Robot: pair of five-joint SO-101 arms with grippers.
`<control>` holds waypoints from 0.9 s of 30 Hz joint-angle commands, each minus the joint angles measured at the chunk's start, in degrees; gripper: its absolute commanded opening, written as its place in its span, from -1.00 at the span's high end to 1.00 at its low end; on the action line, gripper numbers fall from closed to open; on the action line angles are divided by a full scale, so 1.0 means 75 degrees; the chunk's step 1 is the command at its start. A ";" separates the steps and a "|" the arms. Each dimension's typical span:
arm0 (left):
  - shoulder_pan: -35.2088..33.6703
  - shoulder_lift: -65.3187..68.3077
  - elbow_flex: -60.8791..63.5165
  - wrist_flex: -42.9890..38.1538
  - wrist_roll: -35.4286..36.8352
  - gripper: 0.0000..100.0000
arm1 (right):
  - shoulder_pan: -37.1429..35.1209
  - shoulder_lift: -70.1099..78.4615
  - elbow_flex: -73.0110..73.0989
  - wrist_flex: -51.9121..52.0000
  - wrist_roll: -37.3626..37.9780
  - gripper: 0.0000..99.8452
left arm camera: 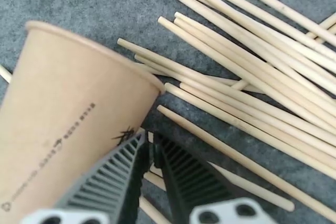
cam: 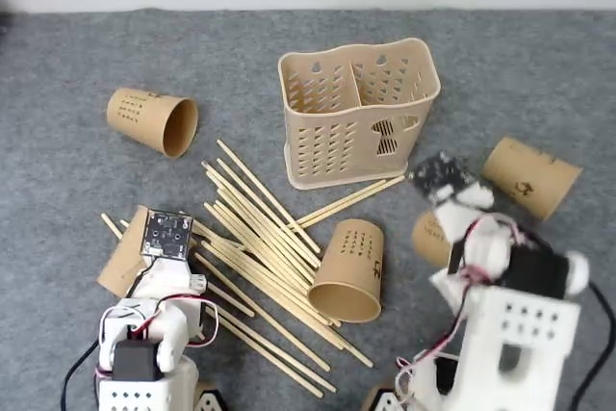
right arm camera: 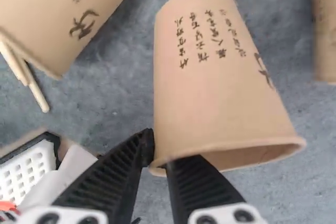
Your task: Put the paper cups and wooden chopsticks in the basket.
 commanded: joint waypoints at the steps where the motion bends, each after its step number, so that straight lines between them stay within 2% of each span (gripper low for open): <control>1: 0.0000 -0.0117 -0.0135 0.0035 0.0082 0.97 | 0.0088 0.1178 -0.0996 0.0322 0.0129 0.98; 8: 0.0000 -0.0117 -0.0135 0.0035 0.0082 0.97 | 0.0053 0.3007 -0.1582 0.0322 0.0188 0.98; 15: 0.0000 -0.0117 -0.0135 0.0035 0.0082 0.97 | 0.0053 0.4226 -0.2379 0.0346 0.0856 0.95; 17: 0.0000 -0.0117 -0.0135 0.0035 0.0082 0.97 | 0.0053 0.4273 -0.2450 0.0346 0.0856 0.85; 22: 0.0000 -0.0117 -0.0135 0.0035 0.0082 0.97 | 0.0053 0.4108 -0.2450 0.0346 0.0844 0.44; 27: 0.0000 -0.0117 -0.0135 0.0035 0.0082 0.97 | -0.0182 0.3780 -0.2415 0.0346 0.0832 0.39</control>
